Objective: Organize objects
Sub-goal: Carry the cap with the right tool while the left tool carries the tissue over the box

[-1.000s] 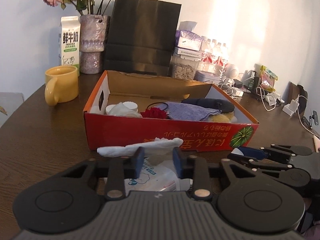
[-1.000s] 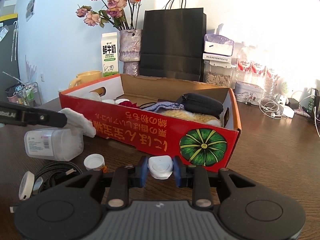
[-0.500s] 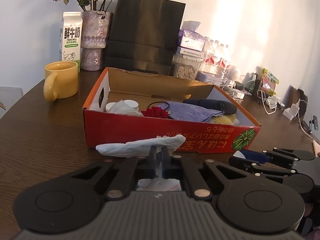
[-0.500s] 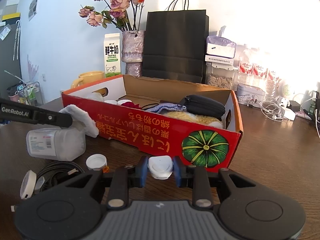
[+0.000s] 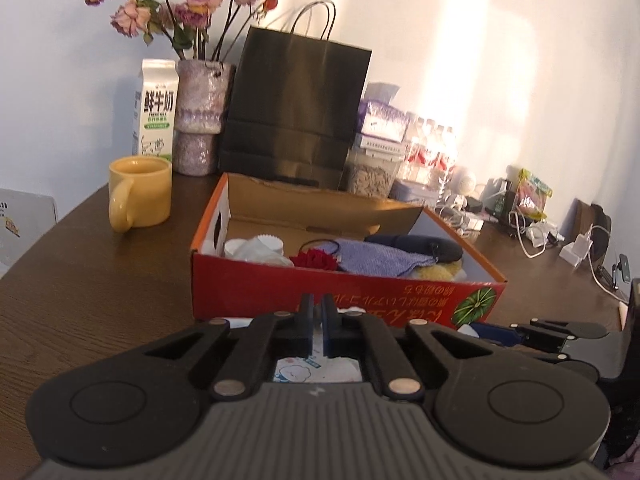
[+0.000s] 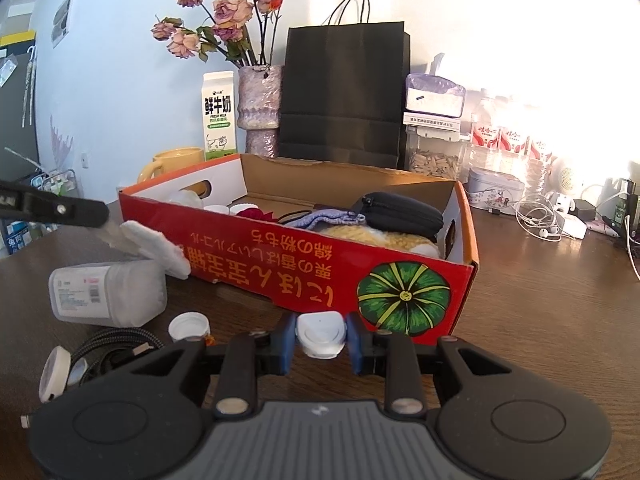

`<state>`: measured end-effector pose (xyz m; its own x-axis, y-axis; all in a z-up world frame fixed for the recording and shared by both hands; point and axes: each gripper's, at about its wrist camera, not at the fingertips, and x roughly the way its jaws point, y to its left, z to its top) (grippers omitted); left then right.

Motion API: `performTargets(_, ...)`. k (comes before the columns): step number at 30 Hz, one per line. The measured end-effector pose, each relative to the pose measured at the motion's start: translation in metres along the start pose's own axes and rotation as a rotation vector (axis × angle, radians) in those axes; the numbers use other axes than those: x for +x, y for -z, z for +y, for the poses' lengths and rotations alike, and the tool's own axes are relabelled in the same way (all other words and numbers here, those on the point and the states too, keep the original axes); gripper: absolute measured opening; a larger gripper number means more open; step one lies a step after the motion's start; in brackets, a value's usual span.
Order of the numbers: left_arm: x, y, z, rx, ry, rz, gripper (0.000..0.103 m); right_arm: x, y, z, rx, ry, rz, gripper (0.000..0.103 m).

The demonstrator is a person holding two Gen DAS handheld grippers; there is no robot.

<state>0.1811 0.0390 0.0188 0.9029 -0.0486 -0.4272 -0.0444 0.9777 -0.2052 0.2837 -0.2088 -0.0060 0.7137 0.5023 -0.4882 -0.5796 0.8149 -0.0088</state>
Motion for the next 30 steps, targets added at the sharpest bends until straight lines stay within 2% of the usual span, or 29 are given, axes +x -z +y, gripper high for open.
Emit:
performTargets(7, -0.017, -0.004, -0.001, 0.008, 0.017, -0.036, 0.005, -0.007, 0.001, 0.005, 0.001, 0.012, -0.026, 0.026)
performTargets(19, -0.029, -0.003, 0.002, -0.001, 0.034, -0.048, 0.005, -0.016, -0.006, 0.022, 0.010, -0.003, -0.070, 0.026)
performTargets(30, -0.025, -0.018, -0.007, 0.015, 0.064, -0.085, 0.005, -0.018, -0.033, 0.039, 0.015, -0.049, -0.128, 0.026)
